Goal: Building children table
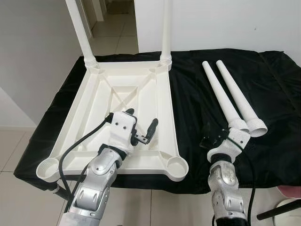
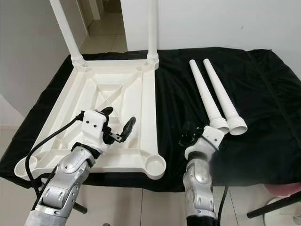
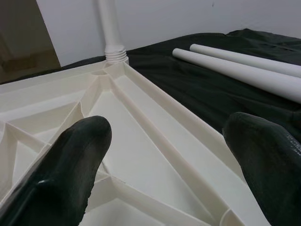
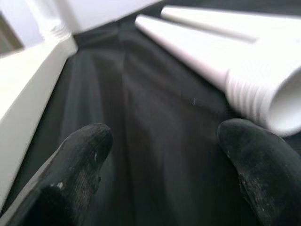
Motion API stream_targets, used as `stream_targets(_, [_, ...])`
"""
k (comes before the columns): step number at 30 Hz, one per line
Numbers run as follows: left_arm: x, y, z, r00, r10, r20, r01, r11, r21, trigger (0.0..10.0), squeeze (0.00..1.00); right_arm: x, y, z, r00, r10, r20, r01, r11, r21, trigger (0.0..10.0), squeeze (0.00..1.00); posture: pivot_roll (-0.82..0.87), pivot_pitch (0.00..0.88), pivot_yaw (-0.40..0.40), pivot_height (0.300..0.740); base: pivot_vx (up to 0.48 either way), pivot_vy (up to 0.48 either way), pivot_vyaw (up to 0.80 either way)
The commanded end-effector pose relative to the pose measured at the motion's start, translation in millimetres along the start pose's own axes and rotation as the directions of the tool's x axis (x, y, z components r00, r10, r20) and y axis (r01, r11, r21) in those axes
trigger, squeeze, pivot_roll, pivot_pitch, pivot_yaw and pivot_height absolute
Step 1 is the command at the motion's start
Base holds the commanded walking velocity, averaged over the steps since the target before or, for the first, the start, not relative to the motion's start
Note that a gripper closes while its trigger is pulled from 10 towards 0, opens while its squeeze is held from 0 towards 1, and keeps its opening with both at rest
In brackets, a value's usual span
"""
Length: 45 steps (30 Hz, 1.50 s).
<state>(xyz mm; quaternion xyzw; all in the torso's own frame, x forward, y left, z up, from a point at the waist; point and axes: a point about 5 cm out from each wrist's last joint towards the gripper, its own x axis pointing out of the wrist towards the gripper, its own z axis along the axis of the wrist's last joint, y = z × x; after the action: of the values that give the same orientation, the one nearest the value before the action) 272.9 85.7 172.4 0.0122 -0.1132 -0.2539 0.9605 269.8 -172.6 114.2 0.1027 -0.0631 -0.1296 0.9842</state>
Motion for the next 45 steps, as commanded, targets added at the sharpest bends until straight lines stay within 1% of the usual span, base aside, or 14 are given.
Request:
stream_targets(1, [-2.9,0.3,-0.9,1.000,-0.018,-0.012,0.018,1.000,0.001,10.0,0.00,-5.5,5.6,-1.7,1.000,0.011,0.000,-0.011,1.000,0.014,10.0,0.00,-0.05,0.087,0.087,0.740,0.000,0.000,0.00])
stream_targets(2, [-2.9,0.3,-0.9,1.000,-0.018,-0.012,0.018,1.000,0.001,10.0,0.00,-5.5,5.6,-1.7,1.000,0.011,0.000,-0.011,1.000,0.014,10.0,0.00,-0.05,0.087,0.087,0.740,0.000,0.000,0.00])
stream_targets(4, [-3.5,-0.1,-1.4,1.000,-0.021,-0.015,0.021,1.000,-0.001,10.0,0.00,-11.6,3.3,-1.8,1.000,0.003,0.000,-0.003,1.000,0.005,10.0,0.00,-0.05,0.090,0.083,0.740,0.000,0.000,0.00])
stream_targets(8, [-3.6,-0.6,-1.6,1.000,-0.023,-0.016,0.023,1.000,-0.003,10.0,0.00,-14.6,1.9,-1.5,1.000,-0.003,-0.001,0.003,1.000,0.000,10.0,0.00,-0.06,0.088,0.082,0.740,0.000,0.000,0.00])
stream_targets(9, [-3.5,-1.6,-2.1,0.999,-0.029,-0.018,0.029,1.000,-0.006,10.0,0.00,-18.2,0.8,0.3,1.000,-0.002,0.008,0.002,1.000,-0.008,10.0,0.00,-0.06,0.087,0.083,0.740,0.000,0.000,0.00])
stream_targets(13, [-2.8,-4.2,-2.8,0.999,-0.044,-0.020,0.044,0.999,-0.007,10.0,0.00,-21.4,-3.9,5.7,0.999,-0.014,0.037,0.014,1.000,-0.005,10.0,0.00,-0.07,0.081,0.089,0.740,0.000,0.000,0.00])
stream_targets(15, [-1.9,-4.9,-2.6,0.998,-0.053,-0.020,0.052,0.999,-0.009,10.0,0.00,-19.2,-8.8,13.5,0.997,-0.033,0.075,0.033,0.999,0.004,10.0,0.00,-0.08,0.079,0.094,0.740,0.000,0.000,0.00])
stream_targets(17, [-1.8,-4.8,-2.6,0.998,-0.054,-0.020,0.054,0.998,-0.009,10.0,0.00,-17.7,-10.0,15.6,0.996,-0.038,0.083,0.037,0.999,0.007,10.0,0.00,-0.08,0.076,0.097,0.740,0.000,0.000,0.00])
stream_targets(22, [-1.7,-4.7,-2.6,0.998,-0.059,-0.021,0.059,0.998,-0.006,10.0,0.00,-14.4,-13.4,16.7,0.994,-0.066,0.084,0.063,0.997,0.040,10.0,0.00,-0.08,0.076,0.097,0.740,0.000,0.000,0.00])
stream_targets(24, [-1.3,-3.4,-1.7,0.998,-0.055,-0.020,0.055,0.998,-0.003,10.0,0.00,-10.7,-17.3,16.2,0.993,-0.091,0.077,0.086,0.994,0.065,10.0,0.00,-0.07,0.080,0.103,0.740,0.000,0.000,0.00])
stream_targets(27, [-1.7,-1.9,-1.3,0.999,-0.048,-0.021,0.048,0.999,0.000,10.0,0.00,-5.7,-21.0,16.1,0.992,-0.099,0.074,0.094,0.993,0.070,10.0,0.00,-0.07,0.083,0.103,0.740,0.000,0.000,0.00])
stream_targets(38, [-1.6,0.1,0.4,0.999,-0.038,-0.019,0.038,0.999,0.006,10.0,0.00,12.0,-24.4,16.5,0.995,-0.076,0.065,0.069,0.993,0.096,10.0,0.00,-0.05,0.084,0.115,0.740,0.000,0.000,0.00])
stream_targets(41, [-1.8,0.5,0.5,0.999,-0.037,-0.019,0.037,0.999,0.008,10.0,0.00,12.9,-24.4,16.4,0.995,-0.075,0.064,0.068,0.993,0.101,10.0,0.00,-0.05,0.084,0.115,0.740,0.000,0.000,0.00])
stream_targets(45, [-2.8,0.2,0.8,0.999,-0.044,-0.024,0.045,0.999,0.011,10.0,0.00,17.8,-20.2,14.5,0.998,-0.026,0.050,0.021,0.993,0.115,10.0,0.00,-0.04,0.090,0.126,0.740,0.000,0.000,0.00])
